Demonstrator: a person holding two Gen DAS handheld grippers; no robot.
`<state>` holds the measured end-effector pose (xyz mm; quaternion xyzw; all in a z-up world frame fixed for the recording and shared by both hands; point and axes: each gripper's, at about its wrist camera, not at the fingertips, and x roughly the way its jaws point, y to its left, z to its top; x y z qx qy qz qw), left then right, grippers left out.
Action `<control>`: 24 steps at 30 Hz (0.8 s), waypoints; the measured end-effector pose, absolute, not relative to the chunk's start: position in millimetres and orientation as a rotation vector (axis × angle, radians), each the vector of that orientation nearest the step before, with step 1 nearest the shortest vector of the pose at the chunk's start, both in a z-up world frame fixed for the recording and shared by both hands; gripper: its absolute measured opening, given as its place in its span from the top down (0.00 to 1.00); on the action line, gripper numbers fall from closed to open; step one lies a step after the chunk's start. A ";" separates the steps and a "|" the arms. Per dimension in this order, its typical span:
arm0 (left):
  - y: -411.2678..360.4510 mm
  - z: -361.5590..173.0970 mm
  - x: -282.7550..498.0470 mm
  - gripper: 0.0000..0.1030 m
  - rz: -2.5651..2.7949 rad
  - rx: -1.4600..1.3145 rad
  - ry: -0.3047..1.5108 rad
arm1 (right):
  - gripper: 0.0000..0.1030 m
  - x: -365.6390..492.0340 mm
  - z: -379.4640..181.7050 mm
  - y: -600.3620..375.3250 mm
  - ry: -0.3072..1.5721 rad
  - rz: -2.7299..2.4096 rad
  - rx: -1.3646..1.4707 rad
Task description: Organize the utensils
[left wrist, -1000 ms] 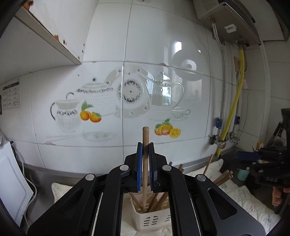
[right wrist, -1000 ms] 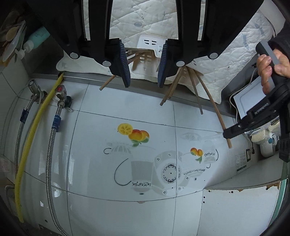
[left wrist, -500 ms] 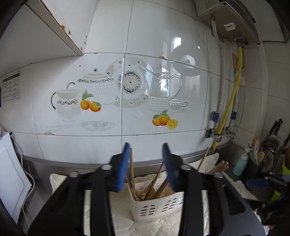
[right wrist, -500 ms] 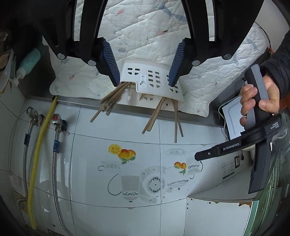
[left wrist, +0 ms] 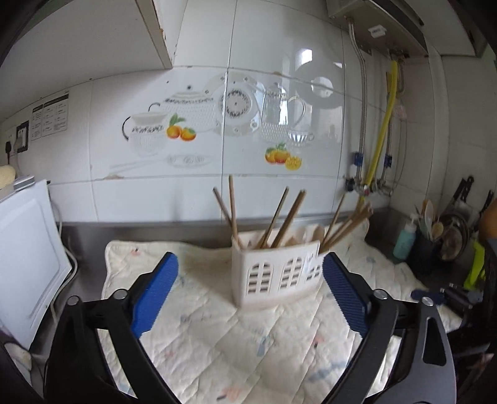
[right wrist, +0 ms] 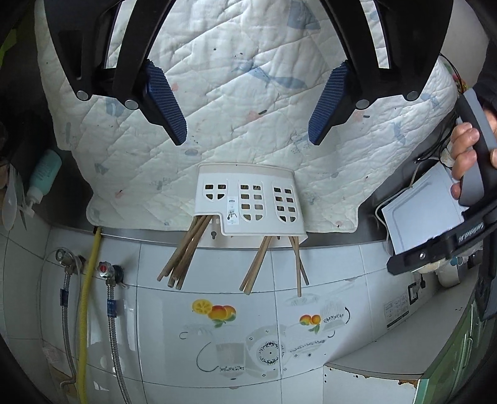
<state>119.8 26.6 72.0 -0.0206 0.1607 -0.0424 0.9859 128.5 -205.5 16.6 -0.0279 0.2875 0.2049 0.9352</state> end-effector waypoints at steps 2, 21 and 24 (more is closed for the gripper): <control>28.6 60.3 107.7 0.05 -0.080 -0.041 0.344 | 0.21 123.5 11.9 -202.6 0.591 0.403 -0.069; 30.6 -1.9 37.5 0.05 0.008 -0.015 0.472 | 0.11 81.8 -6.2 -200.0 0.618 0.363 -0.029; 30.4 -8.5 36.3 0.05 0.012 -0.022 0.492 | 0.11 79.1 -8.8 -200.4 0.624 0.363 -0.032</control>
